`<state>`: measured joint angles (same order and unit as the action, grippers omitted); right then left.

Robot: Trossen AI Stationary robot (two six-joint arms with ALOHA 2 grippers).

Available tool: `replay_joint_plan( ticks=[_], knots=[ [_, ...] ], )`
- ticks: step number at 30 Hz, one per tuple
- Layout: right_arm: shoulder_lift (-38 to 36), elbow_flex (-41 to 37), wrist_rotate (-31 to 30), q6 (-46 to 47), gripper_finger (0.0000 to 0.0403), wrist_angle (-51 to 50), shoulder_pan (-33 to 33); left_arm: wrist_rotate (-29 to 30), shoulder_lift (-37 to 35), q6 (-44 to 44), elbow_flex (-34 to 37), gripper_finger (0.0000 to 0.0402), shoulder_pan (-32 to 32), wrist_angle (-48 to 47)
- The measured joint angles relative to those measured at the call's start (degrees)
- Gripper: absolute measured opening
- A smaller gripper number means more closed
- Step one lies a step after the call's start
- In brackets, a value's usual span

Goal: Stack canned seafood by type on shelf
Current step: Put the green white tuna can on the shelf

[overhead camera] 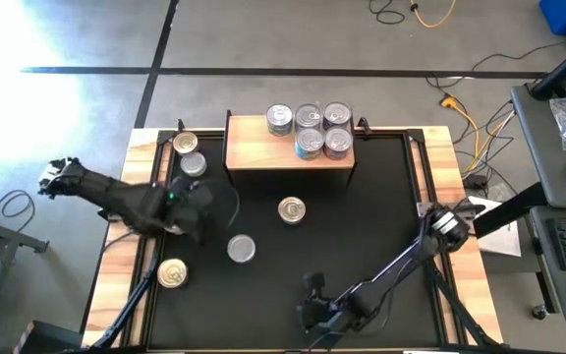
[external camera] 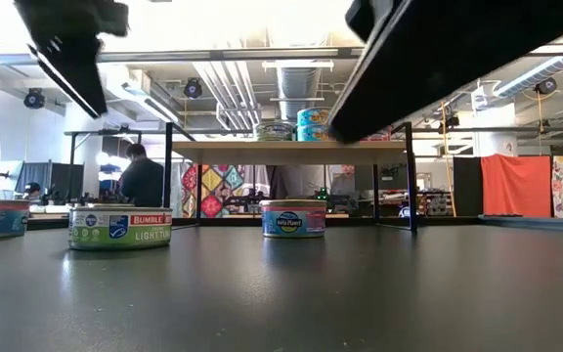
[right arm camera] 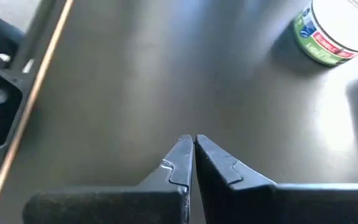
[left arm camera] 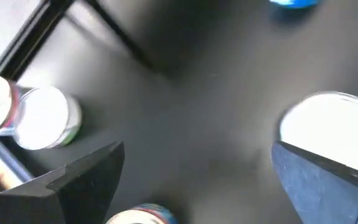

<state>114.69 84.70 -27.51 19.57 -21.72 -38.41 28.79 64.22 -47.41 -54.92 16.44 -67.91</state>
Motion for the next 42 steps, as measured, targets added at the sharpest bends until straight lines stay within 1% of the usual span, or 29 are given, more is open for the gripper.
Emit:
replay_joint_plan(
  ticks=[4,6,8,10,12,13,15,19,25,27,29,33,36,39,41,42],
  knots=[
    [2.7,3.5,-0.2,-0.1,0.0012,0.1,-1.1,-2.9,-0.4,5.6,2.5,0.039,-8.5,1.0],
    [3.0,4.3,-0.2,-0.8,0.0012,-0.2,-1.9,-4.5,-0.4,7.9,4.0,0.039,-11.2,2.4],
    [2.9,4.6,-1.6,-1.6,0.0012,-0.7,-2.7,-6.8,-0.3,10.1,5.9,0.039,-12.7,5.7],
    [2.5,4.5,-3.5,-2.2,0.0012,-1.3,-3.4,-10.6,-0.1,12.7,8.4,0.039,-12.7,11.6],
    [1.5,4.3,-5.6,-2.2,0.0012,-2.9,-3.9,-14.5,-0.1,15.7,10.9,0.039,-11.7,19.4],
    [1.0,4.2,-6.4,-2.1,0.0012,-3.6,-3.9,-15.6,0.2,16.7,12.0,0.039,-11.1,22.4],
    [0.4,4.1,-7.4,-2.1,0.0012,-4.3,-4.0,-15.8,0.8,17.6,14.0,0.0388,-9.9,27.3],
    [0.4,3.7,-7.5,-2.5,0.0012,-5.3,-3.9,-14.1,3.1,16.7,17.8,0.0381,-8.8,34.8],
    [0.2,3.4,-7.6,-4.4,0.0012,-7.1,-3.2,-11.8,9.5,15.7,21.1,0.0368,-7.6,40.7],
    [0.2,3.4,-7.6,-4.5,0.0012,-8.0,-3.1,-11.9,11.8,15.6,21.1,0.0366,-7.2,43.7],
    [-0.1,3.4,-7.6,-4.7,0.0012,-9.2,-2.8,-13.7,14.1,15.4,20.3,0.0366,-6.1,46.4],
    [-1.4,3.4,-8.1,-5.0,0.0012,-13.3,-2.6,-14.1,18.7,15.3,16.0,0.0366,-2.2,47.9],
    [-2.1,2.8,-10.7,-3.8,0.0012,-15.8,-2.3,-12.7,21.6,15.6,12.2,0.0366,1.2,47.9],
    [-2.1,1.9,-13.4,-3.1,0.0012,-16.1,-1.6,-10.9,23.3,14.6,8.2,0.0366,4.8,47.1],
    [-2.1,0.5,-13.6,-3.1,0.0012,-12.6,-0.9,-8.5,23.8,11.5,5.5,0.0366,8.4,45.6],
    [-2.2,-0.6,-13.4,-3.4,0.0012,-9.5,-0.4,-6.4,24.0,9.7,4.3,0.0366,10.6,44.5]
  ],
)
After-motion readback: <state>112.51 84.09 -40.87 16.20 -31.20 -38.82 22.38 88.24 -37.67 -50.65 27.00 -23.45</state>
